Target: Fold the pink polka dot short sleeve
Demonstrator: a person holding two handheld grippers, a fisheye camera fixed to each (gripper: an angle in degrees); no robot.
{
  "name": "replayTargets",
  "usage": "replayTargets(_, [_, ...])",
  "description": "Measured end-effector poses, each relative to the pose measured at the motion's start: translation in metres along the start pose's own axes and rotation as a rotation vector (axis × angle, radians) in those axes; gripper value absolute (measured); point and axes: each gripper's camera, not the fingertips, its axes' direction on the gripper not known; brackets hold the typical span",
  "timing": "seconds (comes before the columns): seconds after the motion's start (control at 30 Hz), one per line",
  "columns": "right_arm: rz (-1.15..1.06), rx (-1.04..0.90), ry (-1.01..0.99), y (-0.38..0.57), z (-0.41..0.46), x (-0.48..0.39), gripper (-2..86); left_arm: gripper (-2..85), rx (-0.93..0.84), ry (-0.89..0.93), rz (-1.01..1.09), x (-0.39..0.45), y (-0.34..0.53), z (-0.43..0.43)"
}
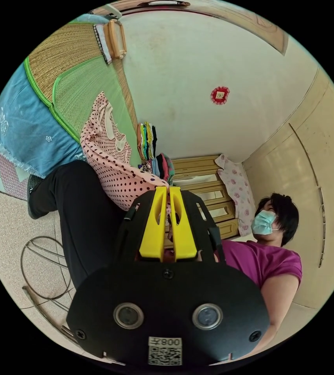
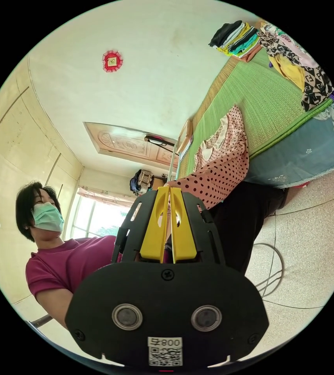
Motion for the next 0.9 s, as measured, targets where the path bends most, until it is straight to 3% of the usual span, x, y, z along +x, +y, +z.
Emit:
replayTargets(0.4, [-0.034,0.026,-0.010,-0.047,0.022,-0.010,0.1,0.8,-0.003,0.044,0.063,-0.017,-0.081,0.027])
replayTargets(0.9, [-0.048,0.017,0.126,-0.234,0.105,0.019,0.2,0.9,0.015,-0.062,0.108,-0.100,-0.317,0.106])
